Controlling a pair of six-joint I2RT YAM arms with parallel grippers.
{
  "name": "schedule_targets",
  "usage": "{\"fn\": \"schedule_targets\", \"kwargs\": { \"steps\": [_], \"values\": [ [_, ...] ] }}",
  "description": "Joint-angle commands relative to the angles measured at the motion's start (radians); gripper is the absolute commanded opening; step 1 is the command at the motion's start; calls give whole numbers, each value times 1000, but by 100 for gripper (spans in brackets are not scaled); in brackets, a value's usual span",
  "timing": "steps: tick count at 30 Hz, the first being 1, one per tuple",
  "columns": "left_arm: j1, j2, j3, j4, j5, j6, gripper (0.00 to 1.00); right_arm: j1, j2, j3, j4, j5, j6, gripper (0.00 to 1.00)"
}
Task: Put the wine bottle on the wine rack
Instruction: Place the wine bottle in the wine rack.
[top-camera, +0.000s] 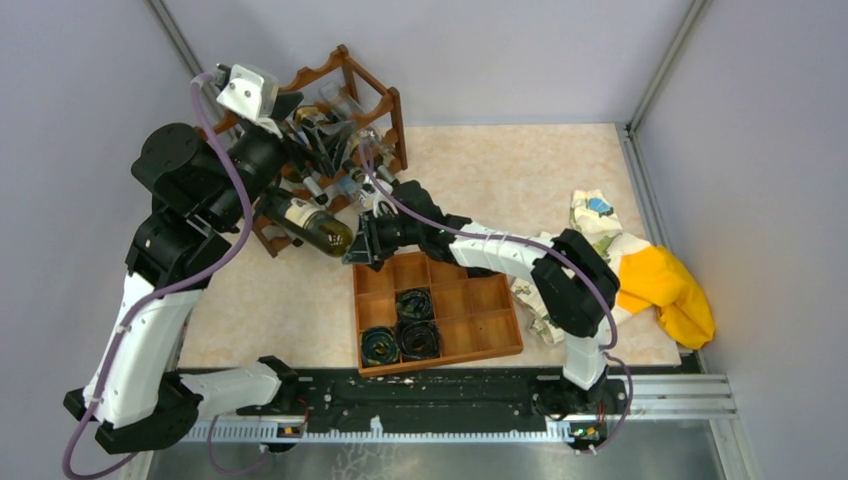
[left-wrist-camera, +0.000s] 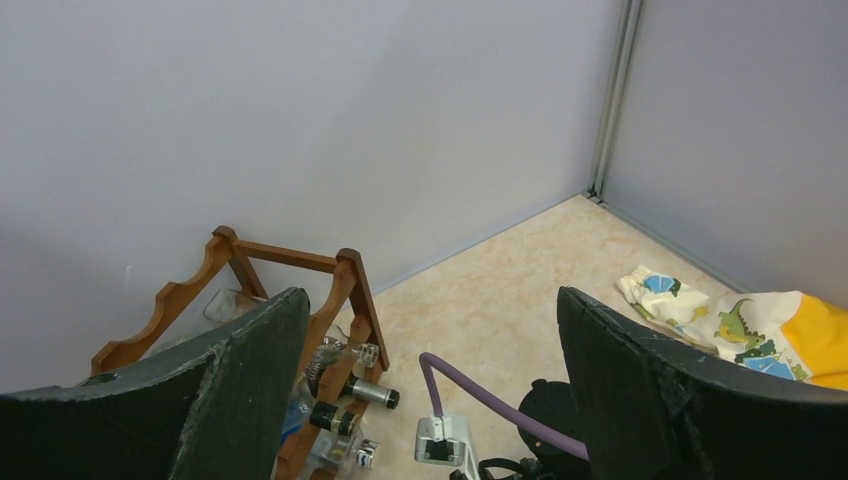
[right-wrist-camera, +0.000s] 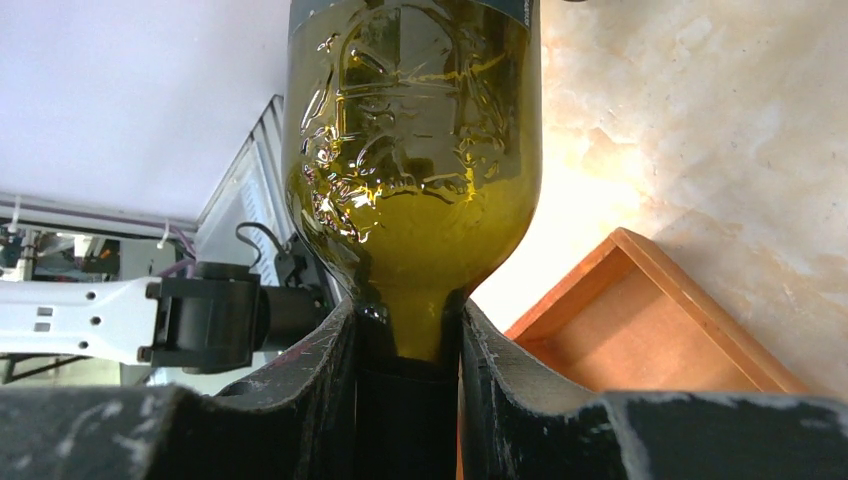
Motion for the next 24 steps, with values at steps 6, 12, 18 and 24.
{"fn": "schedule_targets", "kwargs": {
  "steps": [6, 12, 18, 24],
  "values": [
    [4, -11, 19, -2, -8, -3, 99, 33, 33, 159, 203, 13, 57, 0],
    [4, -9, 21, -5, -7, -4, 99, 47, 87, 229, 217, 51, 97, 0],
    [5, -8, 31, -6, -5, 3, 99, 63, 148, 312, 199, 93, 141, 0],
    [4, -5, 47, -21, -8, 8, 99, 64, 214, 423, 151, 140, 180, 0]
  ]
}}
